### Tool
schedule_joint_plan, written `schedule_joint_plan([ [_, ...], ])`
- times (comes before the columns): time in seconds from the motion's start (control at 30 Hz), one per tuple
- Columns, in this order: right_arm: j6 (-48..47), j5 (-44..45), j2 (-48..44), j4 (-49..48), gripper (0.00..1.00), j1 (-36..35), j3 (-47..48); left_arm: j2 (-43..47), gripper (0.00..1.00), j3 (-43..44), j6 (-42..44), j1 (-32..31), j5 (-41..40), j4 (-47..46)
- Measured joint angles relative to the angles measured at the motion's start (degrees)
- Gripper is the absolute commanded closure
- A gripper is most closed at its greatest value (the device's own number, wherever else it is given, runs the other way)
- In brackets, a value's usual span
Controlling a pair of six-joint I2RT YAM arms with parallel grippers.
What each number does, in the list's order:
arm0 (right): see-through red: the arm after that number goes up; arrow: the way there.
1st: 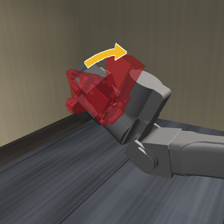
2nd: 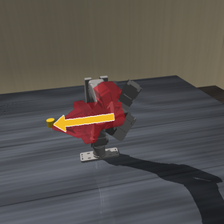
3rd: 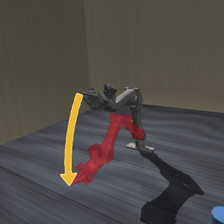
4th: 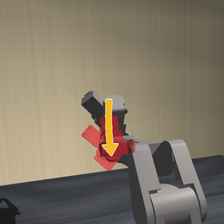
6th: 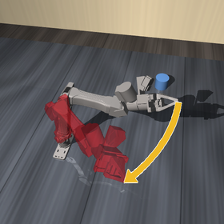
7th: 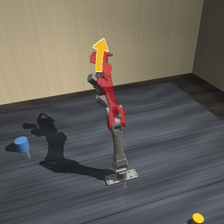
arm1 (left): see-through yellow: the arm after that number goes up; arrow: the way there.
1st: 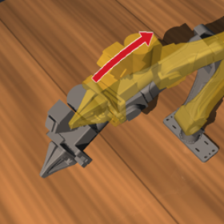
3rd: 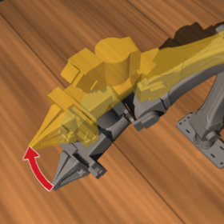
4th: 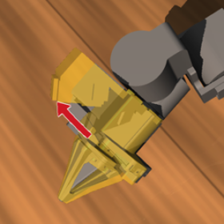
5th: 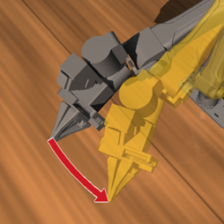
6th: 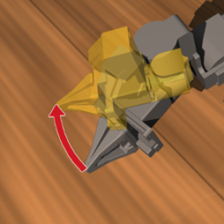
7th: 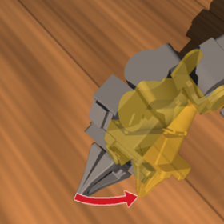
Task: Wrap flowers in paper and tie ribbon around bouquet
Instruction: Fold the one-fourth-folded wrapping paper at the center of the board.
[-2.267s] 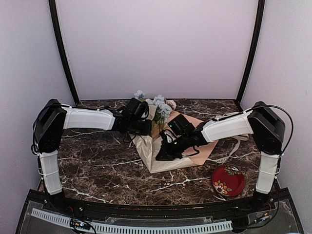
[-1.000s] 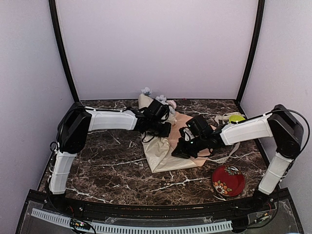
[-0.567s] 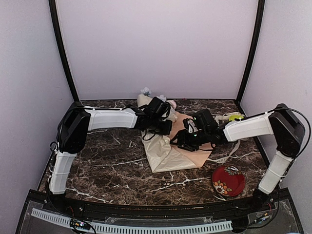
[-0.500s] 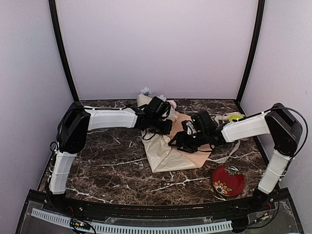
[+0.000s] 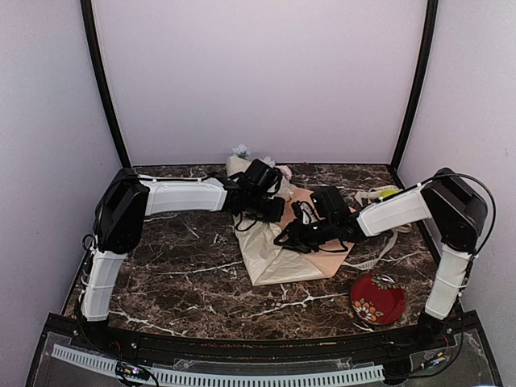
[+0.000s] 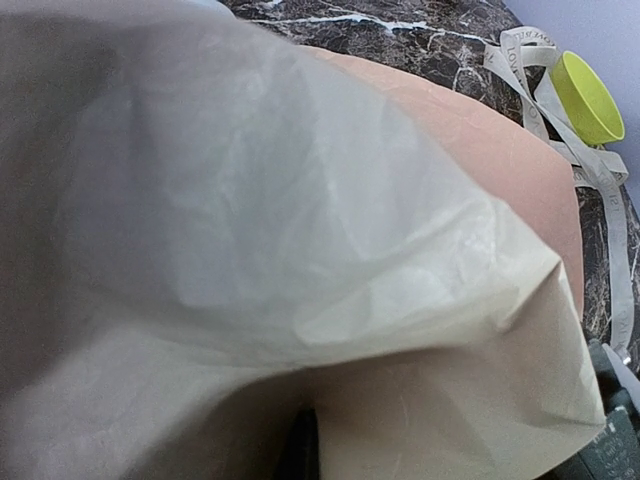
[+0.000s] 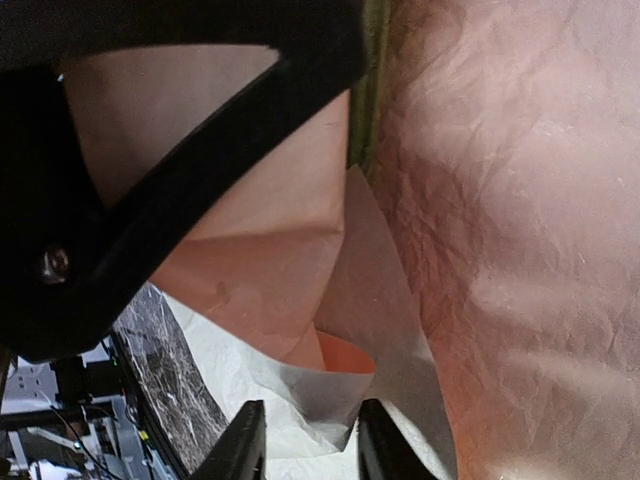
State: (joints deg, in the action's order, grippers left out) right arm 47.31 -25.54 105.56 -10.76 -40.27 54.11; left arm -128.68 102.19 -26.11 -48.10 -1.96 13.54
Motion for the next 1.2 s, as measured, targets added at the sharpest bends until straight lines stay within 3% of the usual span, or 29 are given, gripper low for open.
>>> schedule_joint_plan([
  [0.17,0.15,0.44,-0.02,0.09,0.97,0.00,-0.07,0.00,1.00,0.00,0.02,0.24,0.00,0.00],
  [0.27,0.33,1.22,-0.02,0.07,1.00,0.00,-0.22,0.00,0.98,0.02,0.04,0.31,0.04,0.00],
  [0.33,0.61,1.38,-0.02,-0.09,1.00,0.00,-0.39,0.00,0.90,0.07,0.20,0.31,0.22,0.00],
  [0.47,1.29,1.53,-0.02,-0.35,1.00,0.00,-0.96,0.00,0.61,0.17,0.59,0.31,0.72,-0.04],
  [0.67,1.64,2.64,-0.26,-0.42,1.00,0.00,-2.14,0.20,0.45,0.59,2.97,0.31,1.40,-0.20],
  [0.93,3.10,3.43,-0.55,-1.05,1.00,0.00,-3.58,9.51,0.43,-5.77,9.64,0.31,4.20,-3.39],
  [1.1,5.73,3.67,-1.09,-2.51,1.00,0.00,-4.87,20.35,0.54,-16.44,12.57,0.07,5.44,-8.20],
  [1.2,7.06,4.28,-1.81,-2.95,1.00,-0.02,-5.49,22.71,0.55,-20.44,14.36,-1.11,5.33,-9.22],
])
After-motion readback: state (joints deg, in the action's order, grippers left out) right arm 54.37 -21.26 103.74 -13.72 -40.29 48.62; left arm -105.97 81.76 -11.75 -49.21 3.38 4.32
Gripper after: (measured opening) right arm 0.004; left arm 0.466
